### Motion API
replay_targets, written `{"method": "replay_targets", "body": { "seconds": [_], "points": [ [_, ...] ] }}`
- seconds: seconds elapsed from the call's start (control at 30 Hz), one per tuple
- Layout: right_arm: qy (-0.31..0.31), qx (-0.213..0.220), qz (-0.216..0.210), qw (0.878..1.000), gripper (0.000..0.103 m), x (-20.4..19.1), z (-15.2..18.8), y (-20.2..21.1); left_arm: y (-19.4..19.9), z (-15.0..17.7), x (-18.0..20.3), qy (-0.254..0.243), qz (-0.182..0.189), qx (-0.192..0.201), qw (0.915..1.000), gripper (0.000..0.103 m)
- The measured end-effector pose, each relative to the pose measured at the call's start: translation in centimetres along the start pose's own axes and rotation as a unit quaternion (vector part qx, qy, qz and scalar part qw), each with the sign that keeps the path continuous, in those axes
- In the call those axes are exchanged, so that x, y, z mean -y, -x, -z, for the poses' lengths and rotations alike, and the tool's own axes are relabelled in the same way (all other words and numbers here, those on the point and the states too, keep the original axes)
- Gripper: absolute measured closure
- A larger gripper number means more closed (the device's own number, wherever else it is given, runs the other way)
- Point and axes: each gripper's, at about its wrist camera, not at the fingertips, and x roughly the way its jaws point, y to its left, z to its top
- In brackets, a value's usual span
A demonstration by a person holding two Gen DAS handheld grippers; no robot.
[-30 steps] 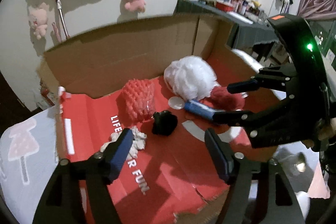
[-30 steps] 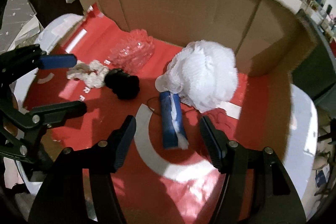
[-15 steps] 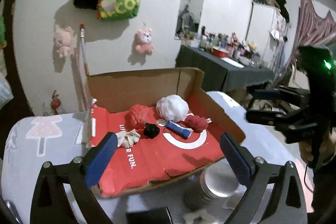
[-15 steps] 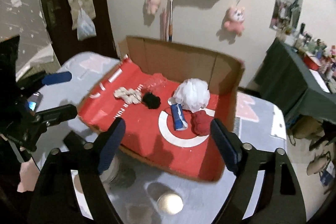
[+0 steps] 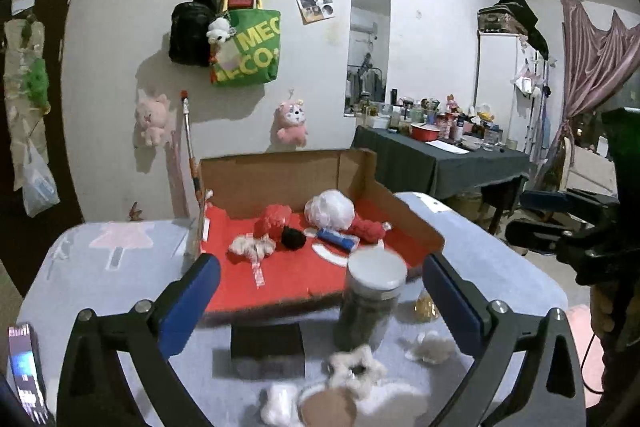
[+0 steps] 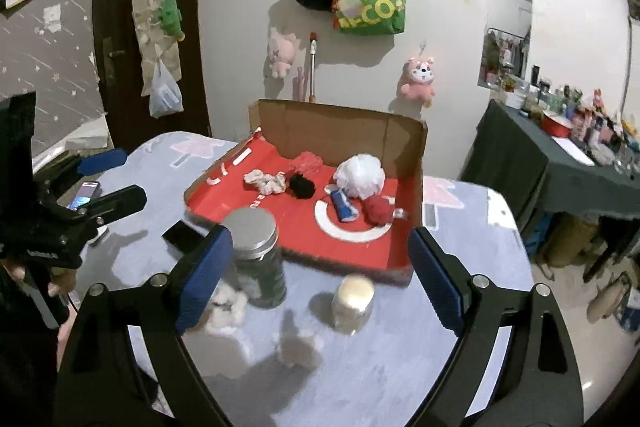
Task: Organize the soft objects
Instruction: 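Move both tools back over the table toward the remaining items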
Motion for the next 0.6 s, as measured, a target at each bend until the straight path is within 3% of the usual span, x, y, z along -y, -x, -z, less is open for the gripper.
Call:
{"method": "replay_targets", "body": {
  "seconds": [0.23, 0.6],
  "points": [
    [-0.007, 0.004, 0.037, 0.999, 0.013, -1.4, 4.9, 0.0, -0.1, 4.7, 0.7, 0.000, -0.018, -0.028, 0.9995, 0.000],
    [-0.046, -0.021, 0.032, 0.998, 0.013, -1.9, 12.3, -4.3, -2.8, 10.8, -0.4, 0.037, -0.041, -0.080, 0.9952, 0.000]
  ]
}}
